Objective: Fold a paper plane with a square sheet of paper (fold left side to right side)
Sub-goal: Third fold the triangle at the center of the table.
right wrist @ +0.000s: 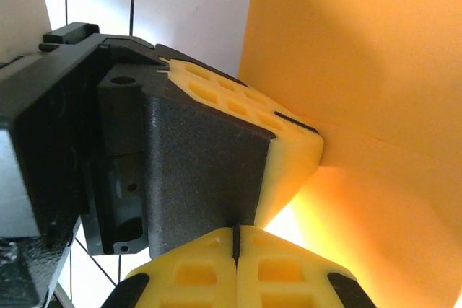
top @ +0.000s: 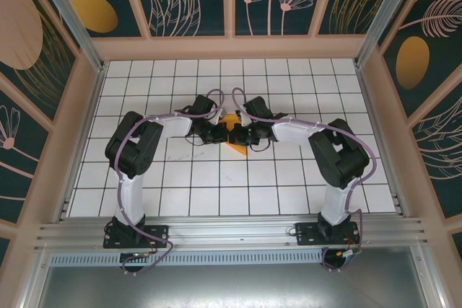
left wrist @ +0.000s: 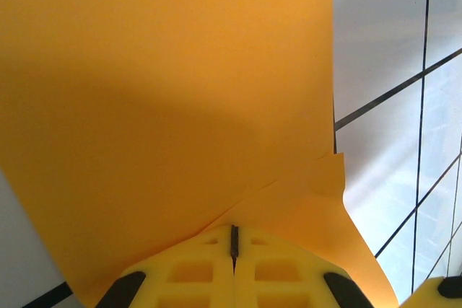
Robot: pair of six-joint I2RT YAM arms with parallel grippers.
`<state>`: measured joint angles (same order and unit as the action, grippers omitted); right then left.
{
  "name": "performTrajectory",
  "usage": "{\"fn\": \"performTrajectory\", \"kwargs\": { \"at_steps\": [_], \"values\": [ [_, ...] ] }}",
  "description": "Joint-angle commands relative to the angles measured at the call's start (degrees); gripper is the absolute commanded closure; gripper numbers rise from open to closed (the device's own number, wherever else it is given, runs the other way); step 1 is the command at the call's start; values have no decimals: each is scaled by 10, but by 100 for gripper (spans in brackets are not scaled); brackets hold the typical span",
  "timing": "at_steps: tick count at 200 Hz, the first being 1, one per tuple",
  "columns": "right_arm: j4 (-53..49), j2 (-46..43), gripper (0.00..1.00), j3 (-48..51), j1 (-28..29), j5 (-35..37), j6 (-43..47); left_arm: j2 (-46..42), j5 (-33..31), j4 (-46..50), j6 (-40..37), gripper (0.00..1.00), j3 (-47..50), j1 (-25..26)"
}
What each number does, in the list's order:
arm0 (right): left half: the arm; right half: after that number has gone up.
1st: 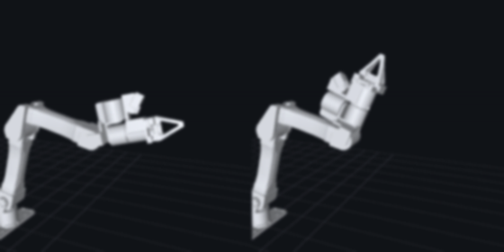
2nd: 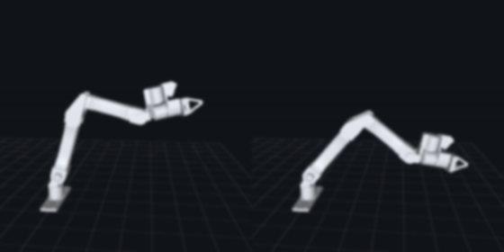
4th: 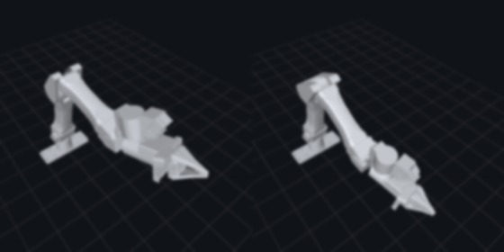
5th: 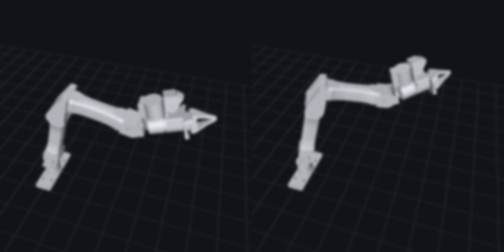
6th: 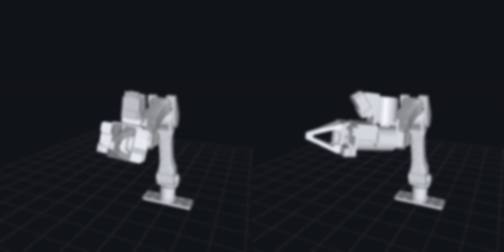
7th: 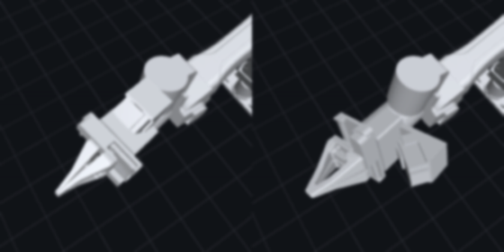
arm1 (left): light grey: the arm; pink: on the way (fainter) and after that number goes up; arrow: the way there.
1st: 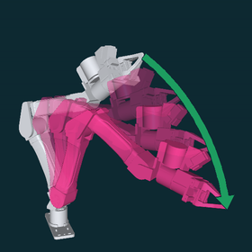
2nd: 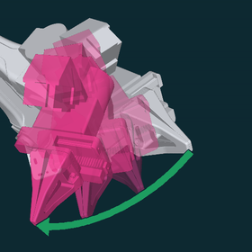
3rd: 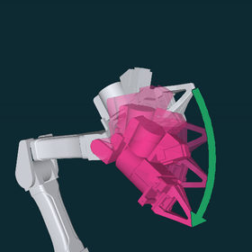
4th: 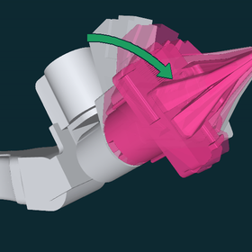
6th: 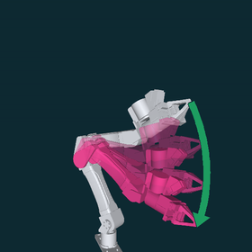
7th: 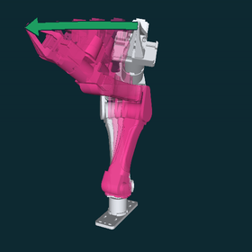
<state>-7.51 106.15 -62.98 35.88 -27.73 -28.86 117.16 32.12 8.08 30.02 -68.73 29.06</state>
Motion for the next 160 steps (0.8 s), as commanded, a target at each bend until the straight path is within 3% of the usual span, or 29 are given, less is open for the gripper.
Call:
{"fn": "performTrajectory", "kwargs": {
  "at_steps": [1,41,160],
  "values": [
    [-15,-2,96,21,0,13,-8,25,-62,42,-11,93,20,4],
    [22,-46,98,54,-12,4,-26,25,-64,45,-12,93,16,4],
    [11,1,99,46,-11,-2,-19,26,-68,51,-15,93,11,4]
  ]
}}
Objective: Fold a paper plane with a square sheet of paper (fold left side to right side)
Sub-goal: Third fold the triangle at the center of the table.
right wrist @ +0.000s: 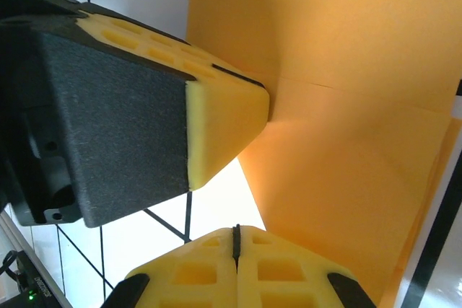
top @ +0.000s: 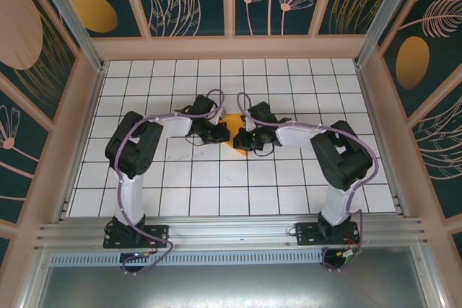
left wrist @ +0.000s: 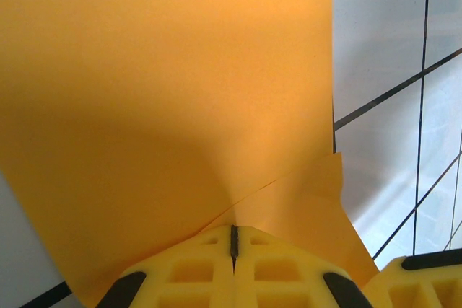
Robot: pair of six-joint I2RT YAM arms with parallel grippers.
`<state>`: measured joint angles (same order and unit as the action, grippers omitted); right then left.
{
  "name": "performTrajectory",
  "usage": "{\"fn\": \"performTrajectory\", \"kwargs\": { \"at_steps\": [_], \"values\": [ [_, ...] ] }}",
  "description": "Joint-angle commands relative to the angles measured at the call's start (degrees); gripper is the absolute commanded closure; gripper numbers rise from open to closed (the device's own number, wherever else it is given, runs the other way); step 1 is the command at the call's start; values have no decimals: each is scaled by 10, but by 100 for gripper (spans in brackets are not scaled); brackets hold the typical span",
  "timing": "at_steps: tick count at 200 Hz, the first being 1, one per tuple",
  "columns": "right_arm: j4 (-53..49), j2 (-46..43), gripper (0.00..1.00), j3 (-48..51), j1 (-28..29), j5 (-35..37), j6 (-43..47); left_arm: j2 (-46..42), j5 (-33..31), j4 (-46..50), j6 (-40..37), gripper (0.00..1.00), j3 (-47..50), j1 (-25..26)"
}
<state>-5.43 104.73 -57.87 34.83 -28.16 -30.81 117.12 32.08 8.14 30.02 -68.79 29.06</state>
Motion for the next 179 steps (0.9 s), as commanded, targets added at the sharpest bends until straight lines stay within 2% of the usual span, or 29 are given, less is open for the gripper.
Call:
{"fn": "performTrajectory", "kwargs": {
  "at_steps": [1,179],
  "values": [
    [-11,16,98,-5,0,3,0,27,-68,50,-16,93,12,4],
    [-111,13,99,18,1,41,34,32,-84,62,-24,94,7,4]
  ]
}}
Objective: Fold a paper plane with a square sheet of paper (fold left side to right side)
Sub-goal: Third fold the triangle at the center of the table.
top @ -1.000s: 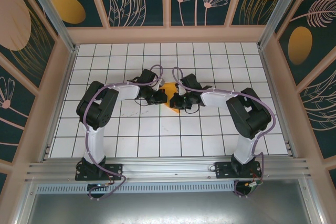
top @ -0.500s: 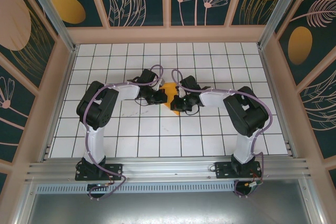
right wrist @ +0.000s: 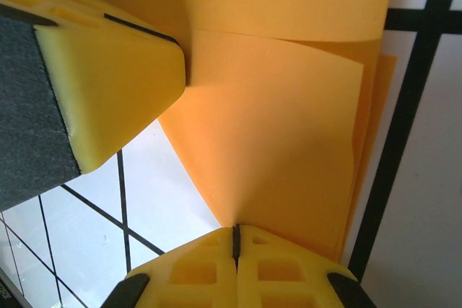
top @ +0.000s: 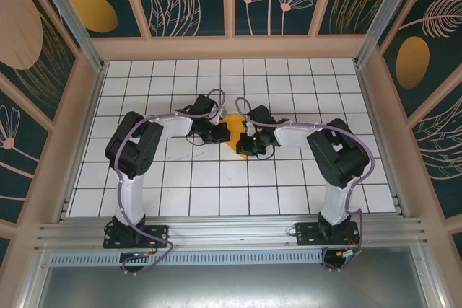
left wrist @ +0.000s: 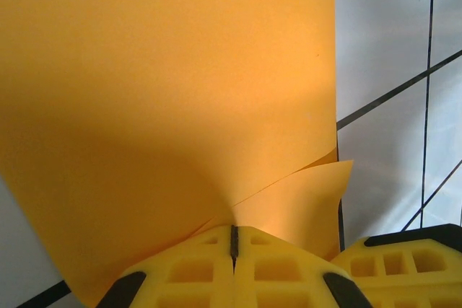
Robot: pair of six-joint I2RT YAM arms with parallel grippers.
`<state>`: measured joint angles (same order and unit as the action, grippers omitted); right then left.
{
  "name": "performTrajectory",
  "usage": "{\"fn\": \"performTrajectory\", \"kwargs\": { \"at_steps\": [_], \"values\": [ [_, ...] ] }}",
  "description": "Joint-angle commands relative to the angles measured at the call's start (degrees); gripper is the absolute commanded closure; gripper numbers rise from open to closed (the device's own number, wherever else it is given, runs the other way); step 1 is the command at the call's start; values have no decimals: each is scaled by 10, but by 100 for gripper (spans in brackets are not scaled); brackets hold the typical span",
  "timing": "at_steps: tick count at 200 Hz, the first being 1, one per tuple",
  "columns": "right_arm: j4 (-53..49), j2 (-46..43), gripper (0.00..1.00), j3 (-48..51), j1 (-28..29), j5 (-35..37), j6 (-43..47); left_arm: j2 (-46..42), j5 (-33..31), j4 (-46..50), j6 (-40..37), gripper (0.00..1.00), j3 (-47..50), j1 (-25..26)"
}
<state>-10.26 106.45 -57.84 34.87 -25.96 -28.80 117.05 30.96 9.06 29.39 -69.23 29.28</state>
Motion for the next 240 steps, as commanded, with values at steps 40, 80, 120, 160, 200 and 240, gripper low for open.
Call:
{"fn": "performTrajectory", "kwargs": {
  "at_steps": [40,80,120,160,200,240],
  "values": [
    [-76,-28,99,54,0,22,11,34,-74,54,-19,94,9,1],
    [-82,-61,99,91,-4,30,2,34,-77,54,-20,94,7,1],
    [-87,-93,100,101,-9,38,-1,32,-77,54,-19,94,4,1],
    [-40,-141,100,77,-9,-2,-7,24,-70,47,-13,94,5,2],
    [38,-88,100,42,-9,-43,-27,21,-69,44,-10,94,8,2],
    [36,-15,100,7,-12,-15,-27,16,-64,42,-9,94,8,2]
  ]
}}
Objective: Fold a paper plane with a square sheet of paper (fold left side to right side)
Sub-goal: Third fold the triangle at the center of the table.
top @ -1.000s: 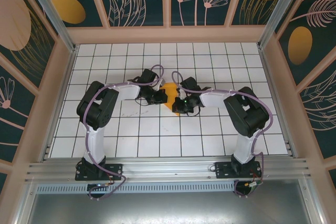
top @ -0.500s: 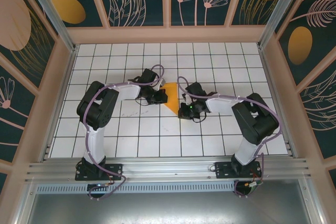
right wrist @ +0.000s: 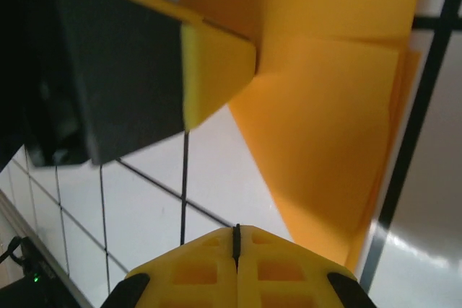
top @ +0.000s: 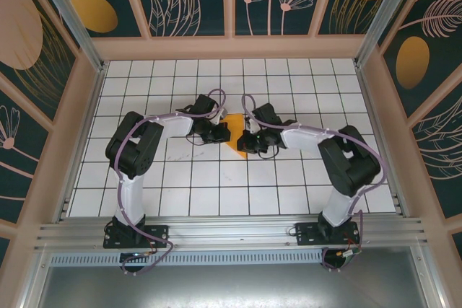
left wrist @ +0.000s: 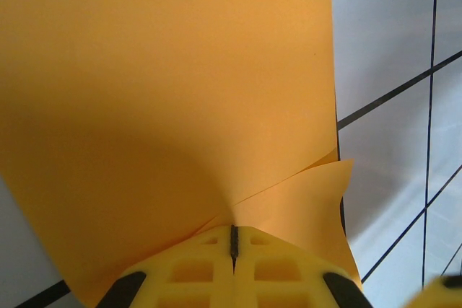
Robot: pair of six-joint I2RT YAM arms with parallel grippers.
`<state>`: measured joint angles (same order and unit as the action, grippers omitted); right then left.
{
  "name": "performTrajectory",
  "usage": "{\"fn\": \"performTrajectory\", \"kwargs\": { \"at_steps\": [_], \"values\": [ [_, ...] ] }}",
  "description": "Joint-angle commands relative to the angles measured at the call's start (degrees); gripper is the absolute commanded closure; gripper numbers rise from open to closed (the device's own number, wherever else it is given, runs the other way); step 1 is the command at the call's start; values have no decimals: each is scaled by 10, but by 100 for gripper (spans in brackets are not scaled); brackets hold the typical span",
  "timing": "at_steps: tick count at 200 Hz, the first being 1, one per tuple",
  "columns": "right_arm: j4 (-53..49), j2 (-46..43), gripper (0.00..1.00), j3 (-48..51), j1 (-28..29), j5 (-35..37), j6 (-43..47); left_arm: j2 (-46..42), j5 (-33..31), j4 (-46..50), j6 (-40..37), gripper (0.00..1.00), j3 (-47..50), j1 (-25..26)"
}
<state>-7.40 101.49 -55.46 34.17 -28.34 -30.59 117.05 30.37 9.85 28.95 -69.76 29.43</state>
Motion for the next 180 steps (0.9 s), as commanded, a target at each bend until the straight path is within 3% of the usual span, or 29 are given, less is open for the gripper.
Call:
{"fn": "performTrajectory", "kwargs": {
  "at_steps": [1,53,93,135,180],
  "values": [
    [6,35,100,-16,-5,10,-9,16,-58,35,-5,94,13,0],
    [-28,56,100,-6,-7,36,-1,-4,-41,23,-1,90,5,0],
    [-46,62,100,4,-8,51,4,-78,-7,-29,16,84,34,3],
    [-40,65,100,6,-7,43,6,-89,46,-64,45,93,68,19],
    [-43,71,100,0,-4,41,6,-60,59,-87,54,97,64,28]
  ]
}}
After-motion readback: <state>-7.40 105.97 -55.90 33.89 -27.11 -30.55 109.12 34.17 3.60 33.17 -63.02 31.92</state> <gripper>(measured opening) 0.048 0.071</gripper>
